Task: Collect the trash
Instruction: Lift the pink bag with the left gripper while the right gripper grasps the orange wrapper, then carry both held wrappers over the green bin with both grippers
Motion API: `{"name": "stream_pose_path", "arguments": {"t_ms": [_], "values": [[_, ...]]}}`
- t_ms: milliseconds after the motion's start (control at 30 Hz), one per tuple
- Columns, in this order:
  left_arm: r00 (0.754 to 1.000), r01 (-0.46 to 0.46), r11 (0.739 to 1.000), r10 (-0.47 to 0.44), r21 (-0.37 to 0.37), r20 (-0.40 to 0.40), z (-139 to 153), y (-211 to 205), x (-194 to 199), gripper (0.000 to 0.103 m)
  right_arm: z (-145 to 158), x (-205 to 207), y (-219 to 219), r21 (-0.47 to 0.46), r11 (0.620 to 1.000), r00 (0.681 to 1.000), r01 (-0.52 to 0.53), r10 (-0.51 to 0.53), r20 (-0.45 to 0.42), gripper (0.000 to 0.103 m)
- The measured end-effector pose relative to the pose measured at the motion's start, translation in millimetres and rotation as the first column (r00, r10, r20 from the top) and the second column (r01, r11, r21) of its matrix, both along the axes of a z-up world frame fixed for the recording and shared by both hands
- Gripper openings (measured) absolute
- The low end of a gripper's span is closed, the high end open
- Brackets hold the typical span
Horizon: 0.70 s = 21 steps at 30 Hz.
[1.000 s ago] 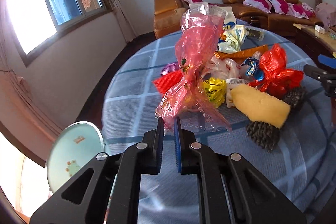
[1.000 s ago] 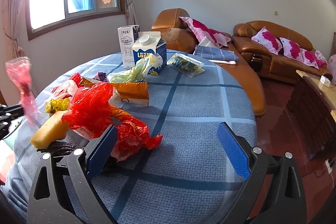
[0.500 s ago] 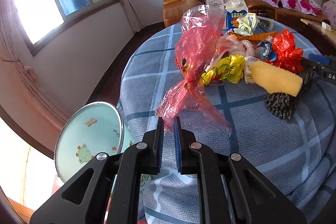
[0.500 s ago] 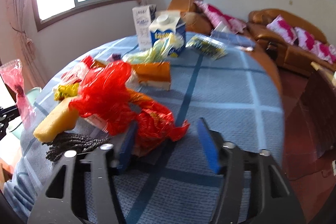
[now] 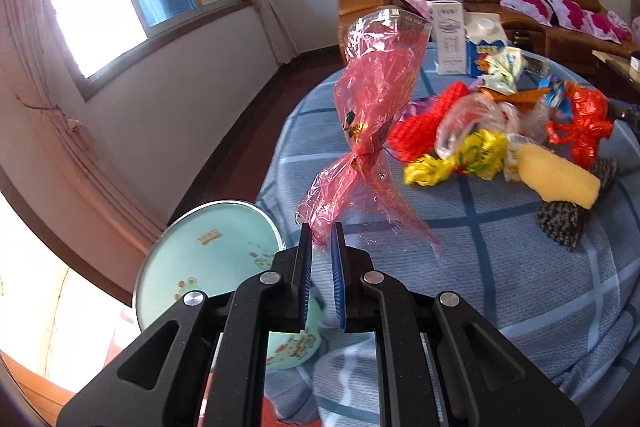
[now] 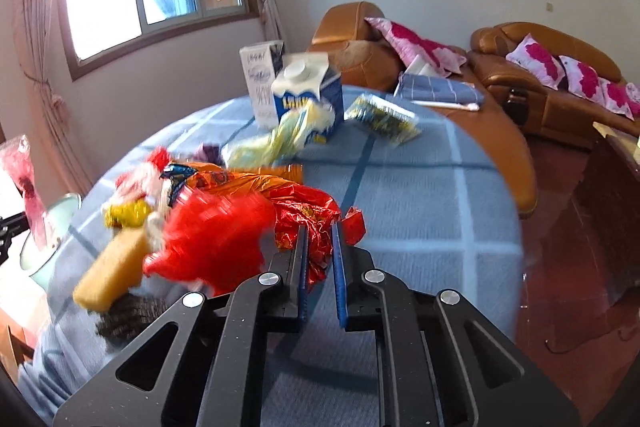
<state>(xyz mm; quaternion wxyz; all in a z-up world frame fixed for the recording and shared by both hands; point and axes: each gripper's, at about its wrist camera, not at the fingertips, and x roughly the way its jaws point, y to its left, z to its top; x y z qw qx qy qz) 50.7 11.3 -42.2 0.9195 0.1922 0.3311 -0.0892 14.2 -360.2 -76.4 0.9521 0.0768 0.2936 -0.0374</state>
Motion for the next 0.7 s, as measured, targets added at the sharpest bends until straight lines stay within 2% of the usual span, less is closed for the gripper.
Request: {"name": "stream_pose_path", "arguments": {"t_ms": [300,700], "values": [[0.996,-0.093,0.995,0.093,0.02,0.001,6.0,33.1,14.4,0.01,33.9,28.7,22.7,-0.039,0.998,0.997,-0.045,0.047,0.055,0.012],[0.976,-0.214,0.974,0.217,0.072,-0.027,-2.6,85.8,23.4,0.01,57.3,84.0,116.7,-0.109,0.966,0.968,-0.237,0.244,0.055,0.012]]}}
